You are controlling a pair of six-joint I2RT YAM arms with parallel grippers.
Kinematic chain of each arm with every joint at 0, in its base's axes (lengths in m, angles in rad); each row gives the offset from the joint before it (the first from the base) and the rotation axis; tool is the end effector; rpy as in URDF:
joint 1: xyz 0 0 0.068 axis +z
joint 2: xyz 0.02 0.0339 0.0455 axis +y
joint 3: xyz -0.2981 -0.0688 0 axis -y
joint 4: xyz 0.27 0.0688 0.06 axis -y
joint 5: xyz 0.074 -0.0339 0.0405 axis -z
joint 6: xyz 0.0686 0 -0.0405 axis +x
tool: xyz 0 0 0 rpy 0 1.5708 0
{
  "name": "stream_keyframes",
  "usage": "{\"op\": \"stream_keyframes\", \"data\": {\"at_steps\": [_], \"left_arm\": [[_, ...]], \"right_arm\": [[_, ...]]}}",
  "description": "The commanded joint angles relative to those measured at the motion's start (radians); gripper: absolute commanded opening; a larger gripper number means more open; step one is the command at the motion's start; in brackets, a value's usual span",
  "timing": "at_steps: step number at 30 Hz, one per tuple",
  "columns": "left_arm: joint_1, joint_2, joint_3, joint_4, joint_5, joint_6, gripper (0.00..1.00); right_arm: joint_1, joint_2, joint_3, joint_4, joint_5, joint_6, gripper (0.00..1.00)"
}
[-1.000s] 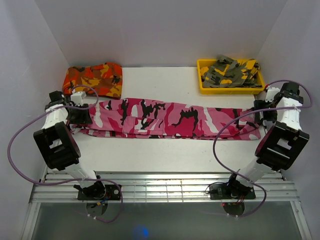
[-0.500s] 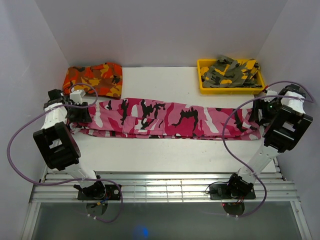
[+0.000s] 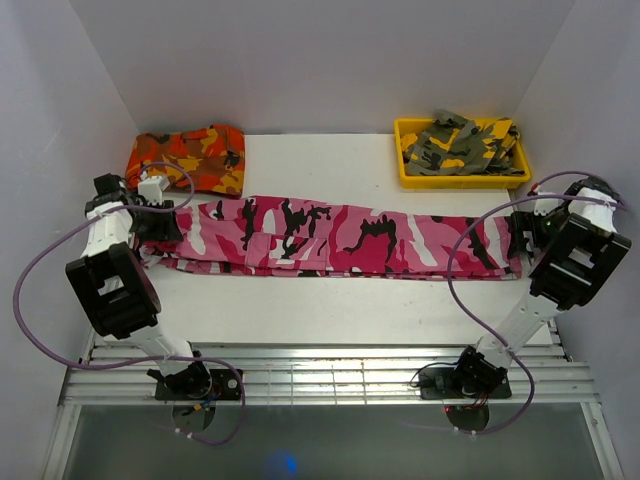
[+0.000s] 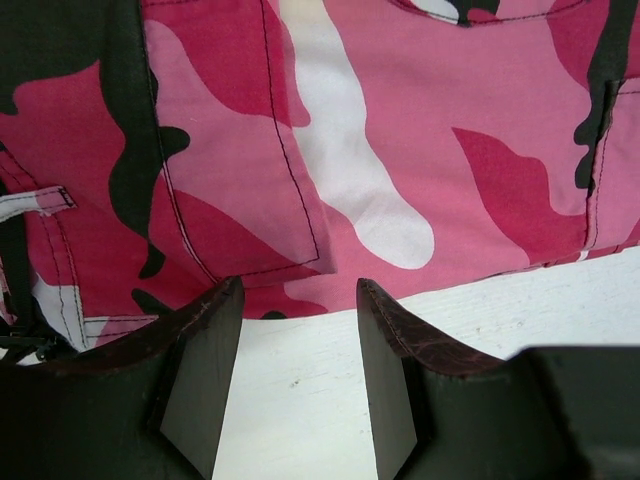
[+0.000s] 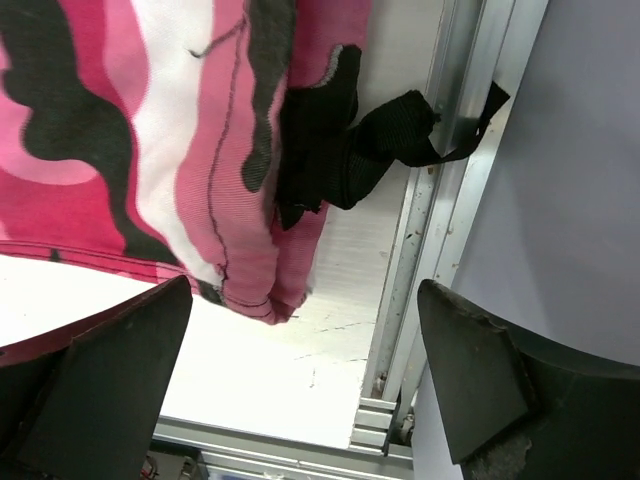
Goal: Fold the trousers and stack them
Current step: Fold the trousers
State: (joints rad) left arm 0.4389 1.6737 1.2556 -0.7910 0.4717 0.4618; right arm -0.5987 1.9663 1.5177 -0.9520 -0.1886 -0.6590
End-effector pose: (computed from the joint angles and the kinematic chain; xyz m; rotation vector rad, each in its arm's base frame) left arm 0.3478 0.1288 0.2289 0.1437 2.5926 -0.3548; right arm 0.3609 -0.2306 0.1862 -0.1105 2.8906 0.0761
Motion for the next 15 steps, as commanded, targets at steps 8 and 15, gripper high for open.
{"op": "stream_keyframes", "data": {"at_steps": [8, 15], "left_arm": [[-0.003, 0.017, 0.047, -0.017, 0.051, -0.022, 0.60], [-0.003, 0.015, 0.041, -0.016, 0.051, -0.018, 0.60]], "right_arm": [[-0.029, 0.103, 0.058, -0.038, -0.227, 0.084, 0.89], [-0.027, 0.157, 0.009, 0.039, -0.233, 0.139, 0.82]]}}
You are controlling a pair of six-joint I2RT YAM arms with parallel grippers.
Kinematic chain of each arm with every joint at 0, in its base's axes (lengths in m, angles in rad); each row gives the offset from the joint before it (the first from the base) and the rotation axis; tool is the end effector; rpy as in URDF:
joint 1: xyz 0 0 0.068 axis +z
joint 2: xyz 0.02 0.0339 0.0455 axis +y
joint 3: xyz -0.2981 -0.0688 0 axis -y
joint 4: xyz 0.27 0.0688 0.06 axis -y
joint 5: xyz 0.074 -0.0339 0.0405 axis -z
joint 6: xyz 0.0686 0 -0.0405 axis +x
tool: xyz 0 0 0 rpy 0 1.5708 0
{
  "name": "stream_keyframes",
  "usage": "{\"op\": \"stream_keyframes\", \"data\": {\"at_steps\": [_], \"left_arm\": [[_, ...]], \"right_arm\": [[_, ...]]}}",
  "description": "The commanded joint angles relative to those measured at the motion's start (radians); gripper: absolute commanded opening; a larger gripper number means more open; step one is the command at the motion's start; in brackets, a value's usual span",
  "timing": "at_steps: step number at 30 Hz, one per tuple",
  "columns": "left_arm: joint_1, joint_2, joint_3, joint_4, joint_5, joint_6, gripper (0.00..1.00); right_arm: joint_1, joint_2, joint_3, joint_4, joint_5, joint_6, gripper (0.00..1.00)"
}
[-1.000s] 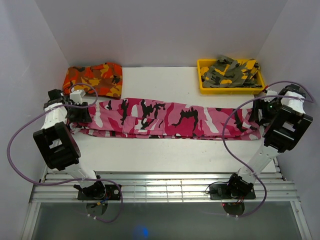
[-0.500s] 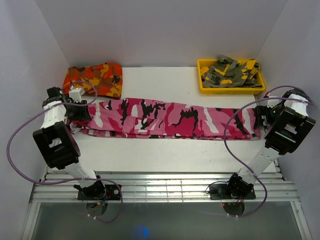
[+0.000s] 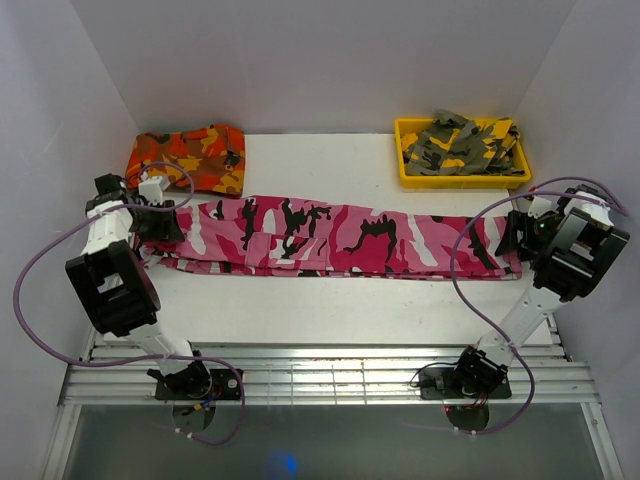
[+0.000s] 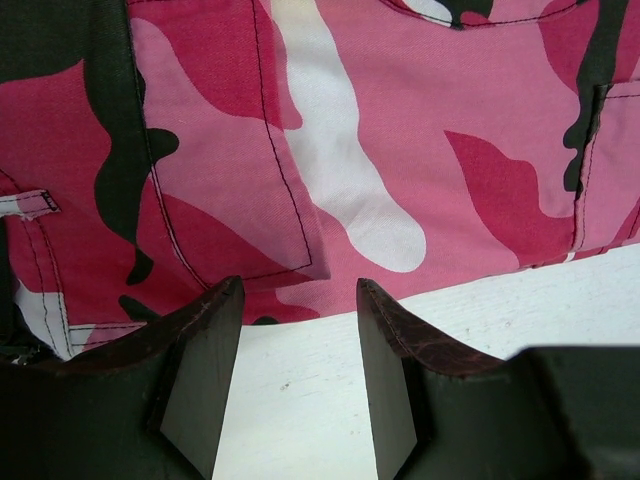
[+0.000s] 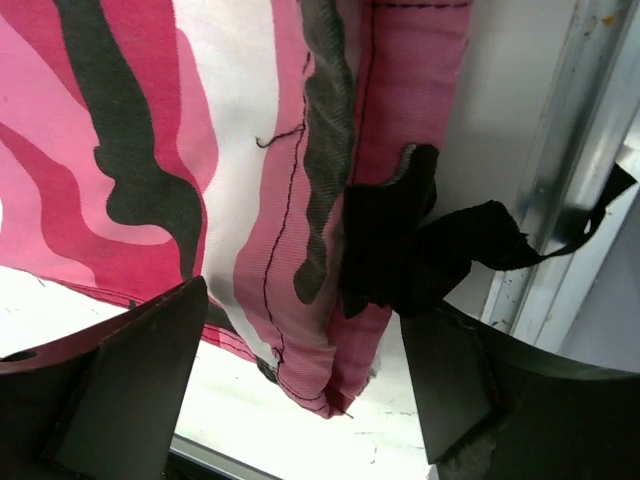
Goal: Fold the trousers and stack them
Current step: Fold the trousers
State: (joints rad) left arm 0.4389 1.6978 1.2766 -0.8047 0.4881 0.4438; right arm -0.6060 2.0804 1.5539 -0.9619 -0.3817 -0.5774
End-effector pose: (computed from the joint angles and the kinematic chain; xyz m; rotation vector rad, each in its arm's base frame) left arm 0.3524 0.1299 0.2269 0.1191 2.5995 -0.3919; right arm 0.3765 -0.2298 0.1527 0.0180 2.8354 0.3895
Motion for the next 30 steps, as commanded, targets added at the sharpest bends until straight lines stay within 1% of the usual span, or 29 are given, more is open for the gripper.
{"op": "stream_keyframes", "data": {"at_steps": [1, 2, 3, 4, 5, 6, 7, 8, 9, 10, 16, 18, 21, 24, 25, 27, 28, 30], "left_arm": [[-0.003, -0.009, 0.020, -0.002, 0.033, 0.001, 0.60], [-0.003, -0.009, 0.020, -0.001, 0.033, -0.001, 0.60], [-0.003, -0.012, 0.020, -0.002, 0.032, 0.001, 0.60], [-0.003, -0.013, 0.018, -0.001, 0.032, 0.001, 0.60], [-0.003, -0.013, 0.018, -0.001, 0.032, 0.004, 0.60], [-0.003, -0.015, 0.018, -0.001, 0.032, 0.004, 0.59], [-0.003, -0.013, 0.021, -0.001, 0.032, 0.004, 0.60], [-0.003, -0.013, 0.023, -0.001, 0.030, 0.006, 0.60], [-0.003, -0.012, 0.024, -0.001, 0.029, 0.007, 0.59], [-0.003, -0.012, 0.027, -0.001, 0.030, 0.006, 0.59], [-0.003, -0.032, 0.015, 0.002, 0.029, 0.013, 0.59], [-0.003, -0.043, 0.009, 0.007, 0.029, 0.013, 0.59], [-0.005, -0.047, 0.007, 0.006, 0.033, 0.016, 0.59], [-0.003, -0.053, 0.003, 0.007, 0.037, 0.016, 0.59], [-0.003, -0.059, 0.000, 0.009, 0.037, 0.018, 0.59], [-0.003, -0.066, -0.008, 0.009, 0.037, 0.021, 0.59], [-0.003, -0.067, -0.010, 0.007, 0.037, 0.022, 0.59], [-0.003, -0.073, -0.017, 0.007, 0.035, 0.026, 0.59]], "right_arm": [[-0.021, 0.050, -0.032, 0.051, -0.043, 0.060, 0.79], [-0.021, 0.052, -0.032, 0.046, -0.051, 0.068, 0.72], [-0.021, 0.052, -0.032, 0.045, -0.065, 0.068, 0.68], [-0.021, 0.046, -0.034, 0.045, -0.066, 0.073, 0.68], [-0.024, 0.044, -0.032, 0.043, -0.069, 0.076, 0.63], [-0.024, 0.043, -0.029, 0.042, -0.074, 0.076, 0.56], [-0.024, 0.043, -0.028, 0.040, -0.072, 0.076, 0.47], [-0.026, 0.041, -0.014, 0.029, -0.074, 0.077, 0.25], [-0.029, 0.043, -0.005, 0.019, -0.078, 0.076, 0.13], [-0.031, 0.037, 0.004, 0.006, -0.092, 0.076, 0.08], [-0.026, -0.064, 0.123, -0.119, -0.204, 0.060, 0.08], [0.001, -0.086, 0.161, -0.168, -0.238, 0.057, 0.08], [0.052, -0.138, 0.166, -0.195, -0.299, 0.050, 0.08], [0.127, -0.177, 0.132, -0.199, -0.361, 0.039, 0.08], [0.181, -0.186, 0.111, -0.199, -0.371, 0.030, 0.08], [0.241, -0.221, 0.091, -0.179, -0.405, 0.030, 0.08], [0.300, -0.232, 0.081, -0.164, -0.410, 0.040, 0.08], [0.363, -0.247, 0.072, -0.112, -0.422, 0.080, 0.08]]}}
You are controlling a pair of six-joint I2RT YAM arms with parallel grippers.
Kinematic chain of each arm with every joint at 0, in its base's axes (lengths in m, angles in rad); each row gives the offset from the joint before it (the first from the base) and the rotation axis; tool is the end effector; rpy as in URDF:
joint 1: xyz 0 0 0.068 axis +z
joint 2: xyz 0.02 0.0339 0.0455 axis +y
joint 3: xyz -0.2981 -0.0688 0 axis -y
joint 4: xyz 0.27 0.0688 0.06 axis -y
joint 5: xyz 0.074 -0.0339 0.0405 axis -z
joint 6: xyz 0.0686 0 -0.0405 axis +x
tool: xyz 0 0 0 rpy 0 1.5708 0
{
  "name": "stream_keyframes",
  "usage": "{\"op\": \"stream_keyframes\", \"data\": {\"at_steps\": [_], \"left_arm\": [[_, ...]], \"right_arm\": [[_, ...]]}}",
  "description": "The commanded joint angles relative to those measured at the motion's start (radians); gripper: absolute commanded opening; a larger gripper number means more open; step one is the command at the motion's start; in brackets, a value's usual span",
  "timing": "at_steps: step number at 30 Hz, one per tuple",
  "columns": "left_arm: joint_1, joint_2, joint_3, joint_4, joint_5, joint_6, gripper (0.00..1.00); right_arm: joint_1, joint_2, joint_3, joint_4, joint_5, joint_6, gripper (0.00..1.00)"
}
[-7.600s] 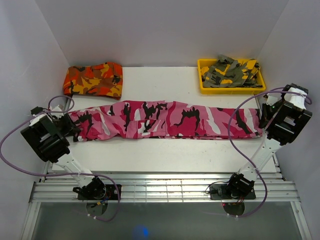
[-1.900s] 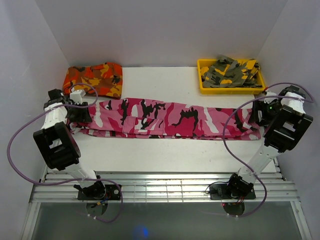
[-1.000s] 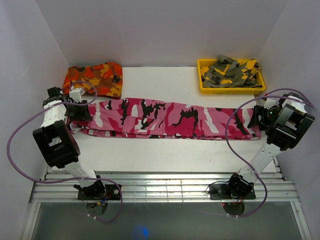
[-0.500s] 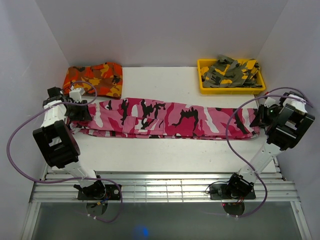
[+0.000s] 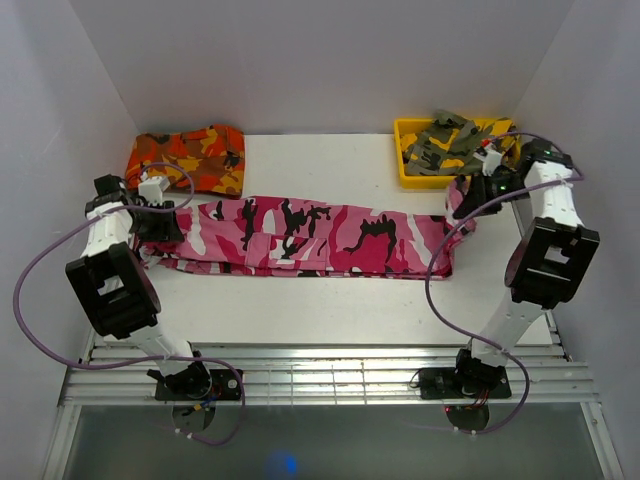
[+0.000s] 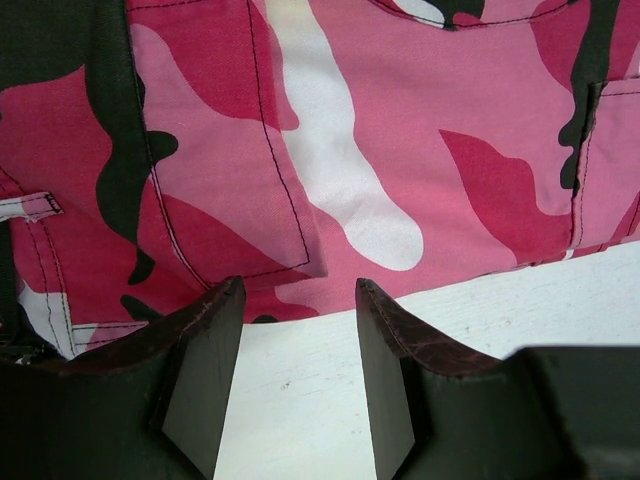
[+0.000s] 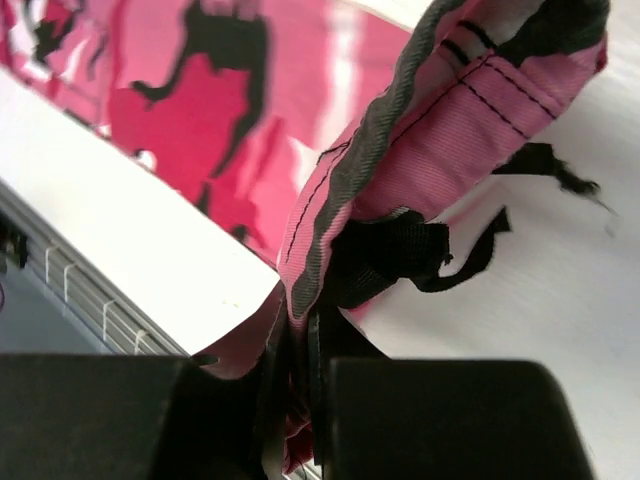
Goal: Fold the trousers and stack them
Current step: Fold the trousers
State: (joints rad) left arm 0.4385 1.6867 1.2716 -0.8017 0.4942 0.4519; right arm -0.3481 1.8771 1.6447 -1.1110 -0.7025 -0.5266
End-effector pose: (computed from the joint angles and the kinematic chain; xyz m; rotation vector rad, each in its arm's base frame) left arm 0.3509 0.1286 0.2296 0.1341 2.5875 -0.3899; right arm 0.4052 -0.0999 0.2708 -0.3338 2.5318 0.7236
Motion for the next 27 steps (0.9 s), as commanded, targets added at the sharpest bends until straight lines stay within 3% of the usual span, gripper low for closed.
{"op": "stream_keyframes", "data": {"at_steps": [1, 6, 14, 23, 27], "left_arm": [[-0.003, -0.064, -0.015, 0.002, 0.027, 0.018, 0.59], [-0.003, -0.076, -0.018, -0.001, 0.010, 0.021, 0.59], [-0.003, -0.078, -0.052, -0.001, 0.011, 0.005, 0.59], [-0.003, -0.067, -0.077, 0.016, 0.023, -0.015, 0.63], [-0.003, -0.065, -0.077, 0.018, 0.024, -0.019, 0.66]], "right_arm": [[0.162, -0.044, -0.019, 0.051, -0.112, 0.045, 0.08], [0.331, 0.002, 0.010, 0.135, -0.179, 0.126, 0.08], [0.604, 0.112, 0.136, 0.367, -0.189, 0.390, 0.08], [0.842, 0.321, 0.409, 0.473, -0.055, 0.487, 0.08], [0.905, 0.417, 0.455, 0.507, -0.022, 0.519, 0.08]]}}
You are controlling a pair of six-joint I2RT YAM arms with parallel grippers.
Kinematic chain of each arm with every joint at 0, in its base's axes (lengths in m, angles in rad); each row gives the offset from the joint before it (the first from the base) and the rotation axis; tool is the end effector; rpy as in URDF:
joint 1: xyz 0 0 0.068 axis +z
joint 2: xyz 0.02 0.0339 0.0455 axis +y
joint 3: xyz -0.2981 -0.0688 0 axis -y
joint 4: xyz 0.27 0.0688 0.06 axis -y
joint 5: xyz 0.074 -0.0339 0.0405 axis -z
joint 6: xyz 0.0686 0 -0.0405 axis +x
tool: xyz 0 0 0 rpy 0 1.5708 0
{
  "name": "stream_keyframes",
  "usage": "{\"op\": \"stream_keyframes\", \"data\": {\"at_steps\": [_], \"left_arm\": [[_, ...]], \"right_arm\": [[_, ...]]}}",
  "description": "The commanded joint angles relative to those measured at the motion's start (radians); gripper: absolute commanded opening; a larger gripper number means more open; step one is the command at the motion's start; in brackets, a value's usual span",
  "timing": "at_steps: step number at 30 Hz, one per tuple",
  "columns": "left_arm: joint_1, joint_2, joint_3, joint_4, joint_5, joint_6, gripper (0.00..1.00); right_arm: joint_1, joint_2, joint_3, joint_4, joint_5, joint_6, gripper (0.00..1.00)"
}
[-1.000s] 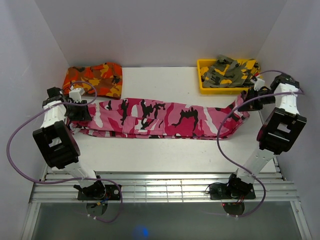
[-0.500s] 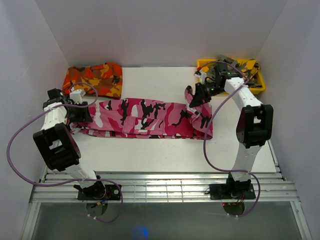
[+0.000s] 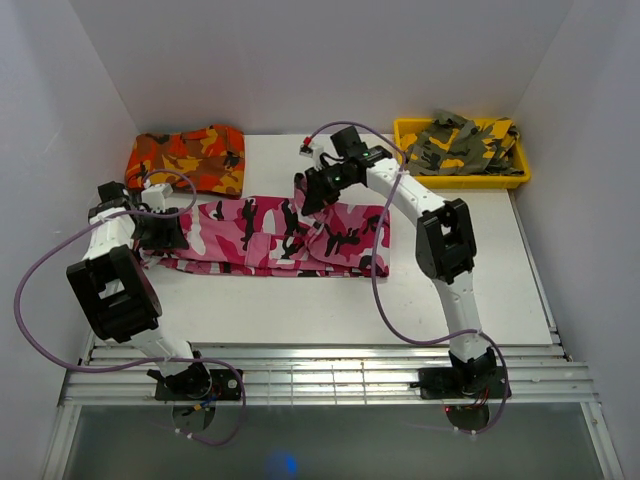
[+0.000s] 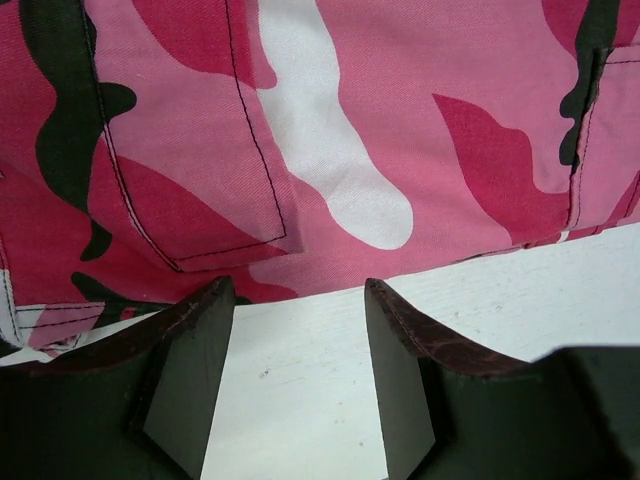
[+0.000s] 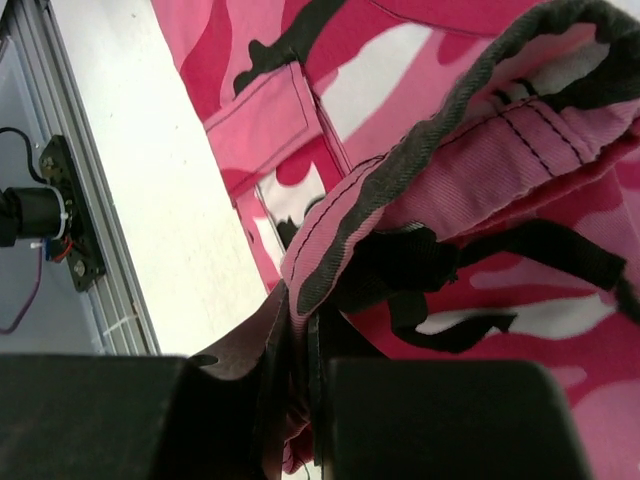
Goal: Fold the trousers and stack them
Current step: Fold the trousers
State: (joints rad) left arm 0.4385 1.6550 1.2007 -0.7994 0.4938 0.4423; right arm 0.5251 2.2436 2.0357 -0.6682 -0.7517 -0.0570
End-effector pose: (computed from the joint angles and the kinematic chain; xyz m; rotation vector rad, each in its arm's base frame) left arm 0.3361 0.1217 0.2183 0.1105 2.6185 -0.4186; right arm 0.4626 0.3222 0.2543 -1.0209 2.2088 1.1269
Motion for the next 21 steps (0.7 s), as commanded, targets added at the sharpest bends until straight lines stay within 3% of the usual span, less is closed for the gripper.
{"op": "stream_keyframes", "data": {"at_steps": [1, 3, 8, 10, 11, 13, 14, 17, 21], "left_arm": [[-0.003, -0.040, -0.007, 0.017, 0.034, -0.010, 0.67], [-0.003, -0.047, -0.007, 0.019, 0.038, -0.013, 0.95], [-0.003, -0.052, 0.014, 0.008, 0.031, -0.010, 0.96], [-0.003, -0.052, 0.019, 0.000, 0.032, -0.010, 0.96], [-0.003, -0.054, 0.022, -0.004, 0.041, -0.007, 0.96], [-0.003, -0.069, 0.025, -0.015, 0.063, -0.001, 0.96], [-0.003, -0.080, 0.023, -0.015, 0.077, 0.009, 0.96], [-0.003, -0.127, 0.028, -0.017, 0.169, 0.019, 0.96], [-0.027, -0.159, 0.086, -0.038, 0.273, 0.006, 0.95]], "right_arm": [[0.048, 0.069, 0.078, 0.064, 0.041, 0.049, 0.08], [0.061, 0.120, 0.104, 0.067, 0.045, 0.049, 0.08], [0.082, 0.146, 0.014, 0.171, -0.004, 0.158, 0.08], [0.084, 0.155, 0.011, 0.194, -0.011, 0.175, 0.27], [0.084, 0.155, 0.014, 0.199, -0.012, 0.184, 0.52], [0.082, 0.140, 0.018, 0.203, -0.026, 0.180, 0.63], [0.082, 0.128, 0.018, 0.196, -0.031, 0.166, 0.76], [0.062, 0.045, 0.008, 0.165, -0.061, 0.126, 0.86], [-0.005, -0.135, -0.093, 0.130, -0.052, 0.028, 0.83]]}}
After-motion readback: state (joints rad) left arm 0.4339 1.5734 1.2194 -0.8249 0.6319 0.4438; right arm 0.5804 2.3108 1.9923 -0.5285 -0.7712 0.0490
